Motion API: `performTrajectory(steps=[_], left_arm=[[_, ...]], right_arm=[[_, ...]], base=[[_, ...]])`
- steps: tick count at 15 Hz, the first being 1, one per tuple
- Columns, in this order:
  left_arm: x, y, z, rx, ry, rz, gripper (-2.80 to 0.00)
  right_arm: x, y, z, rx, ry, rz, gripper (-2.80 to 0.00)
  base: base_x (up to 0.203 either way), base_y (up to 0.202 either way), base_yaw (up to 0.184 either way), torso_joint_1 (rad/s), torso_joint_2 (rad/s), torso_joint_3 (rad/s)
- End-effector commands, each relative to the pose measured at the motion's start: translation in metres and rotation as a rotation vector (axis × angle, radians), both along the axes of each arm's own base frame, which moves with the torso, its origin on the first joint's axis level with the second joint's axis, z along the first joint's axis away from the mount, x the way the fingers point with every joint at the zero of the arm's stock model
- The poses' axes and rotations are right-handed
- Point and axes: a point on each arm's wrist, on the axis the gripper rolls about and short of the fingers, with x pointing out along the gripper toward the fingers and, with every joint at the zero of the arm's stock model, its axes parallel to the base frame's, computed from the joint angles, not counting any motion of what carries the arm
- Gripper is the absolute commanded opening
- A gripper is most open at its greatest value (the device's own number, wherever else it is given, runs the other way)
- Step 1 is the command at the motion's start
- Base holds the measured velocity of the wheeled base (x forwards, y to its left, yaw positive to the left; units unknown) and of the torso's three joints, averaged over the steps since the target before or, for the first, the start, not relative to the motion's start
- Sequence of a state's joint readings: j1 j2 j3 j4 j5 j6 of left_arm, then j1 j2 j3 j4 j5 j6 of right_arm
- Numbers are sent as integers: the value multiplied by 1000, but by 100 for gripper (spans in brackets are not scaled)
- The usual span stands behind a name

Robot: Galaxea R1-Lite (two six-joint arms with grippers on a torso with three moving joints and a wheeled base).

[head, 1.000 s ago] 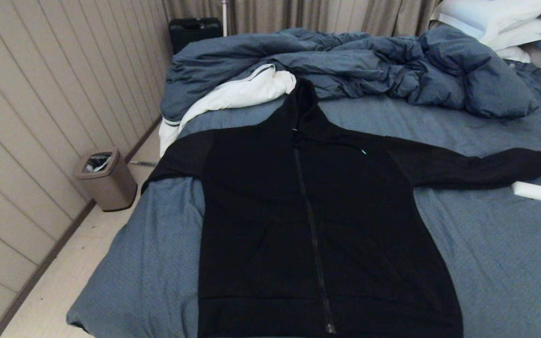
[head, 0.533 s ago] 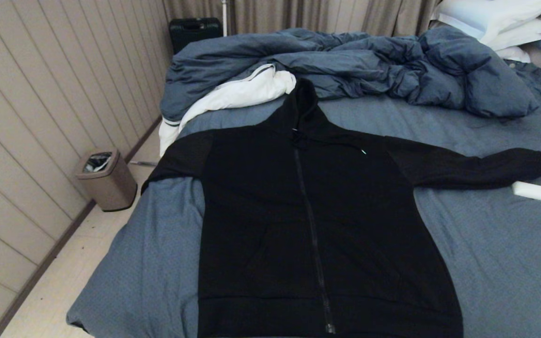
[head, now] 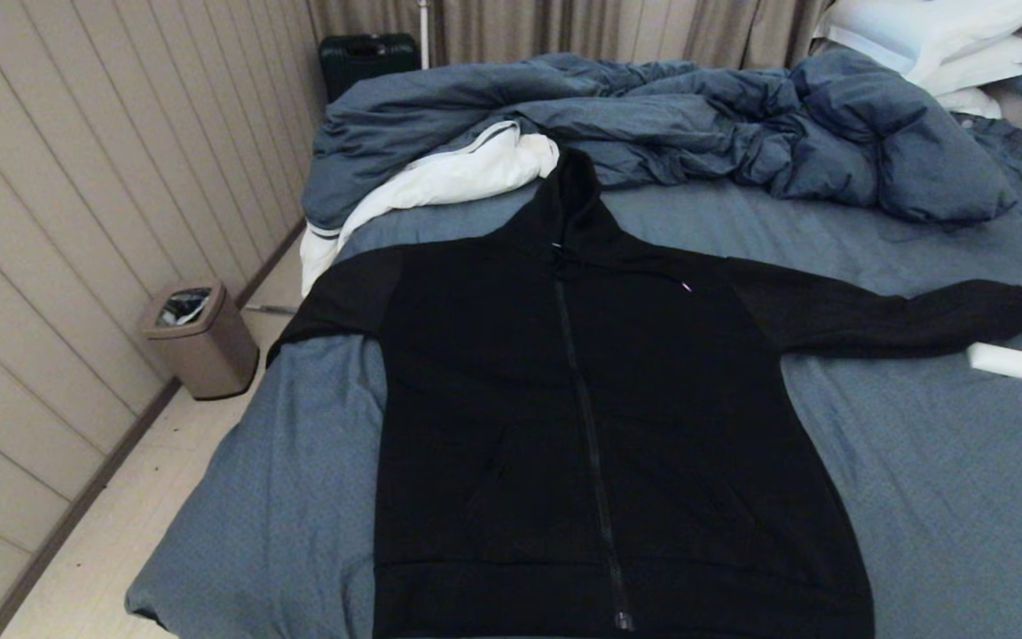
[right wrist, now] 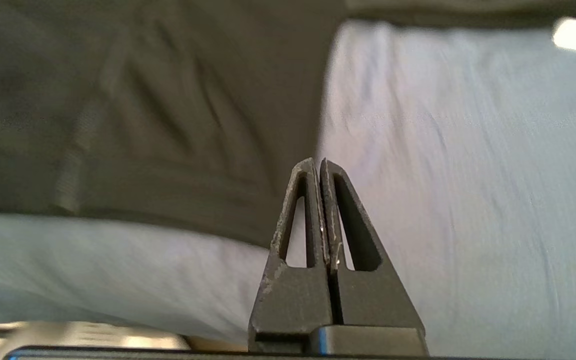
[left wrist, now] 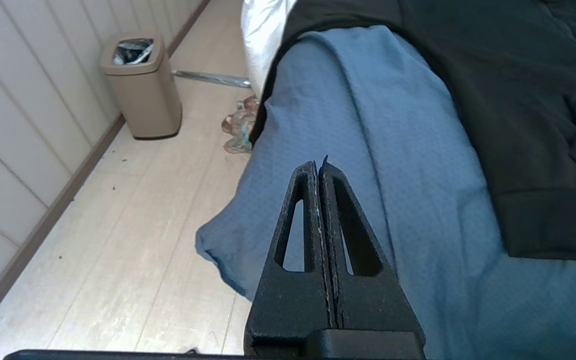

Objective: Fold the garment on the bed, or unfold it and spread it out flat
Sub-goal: Fold the black sweatshirt

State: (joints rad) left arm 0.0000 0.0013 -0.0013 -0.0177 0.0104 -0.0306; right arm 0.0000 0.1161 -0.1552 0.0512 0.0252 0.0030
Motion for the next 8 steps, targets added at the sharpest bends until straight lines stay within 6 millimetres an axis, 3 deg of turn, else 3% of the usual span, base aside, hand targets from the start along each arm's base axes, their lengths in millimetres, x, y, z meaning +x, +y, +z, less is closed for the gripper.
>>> performTrajectory(steps=[1,3,5,8], left_arm=[[0,0,0,0,-2,0,-280],[0,0,0,0,1,0,-280],[0,0,0,0,1,0,-280],[0,0,0,0,-1,0,-280]], right_arm=[[20,0,59,30,37,18,-280],[46,1,111,75,38,24,-280],[90,0,159,122,62,-1,-280],[184,-26,209,173,102,-161,-280]], base=[[0,0,0,0,0,0],[0,0,0,0,0,0],[0,0,0,0,0,0],[0,0,0,0,0,0]])
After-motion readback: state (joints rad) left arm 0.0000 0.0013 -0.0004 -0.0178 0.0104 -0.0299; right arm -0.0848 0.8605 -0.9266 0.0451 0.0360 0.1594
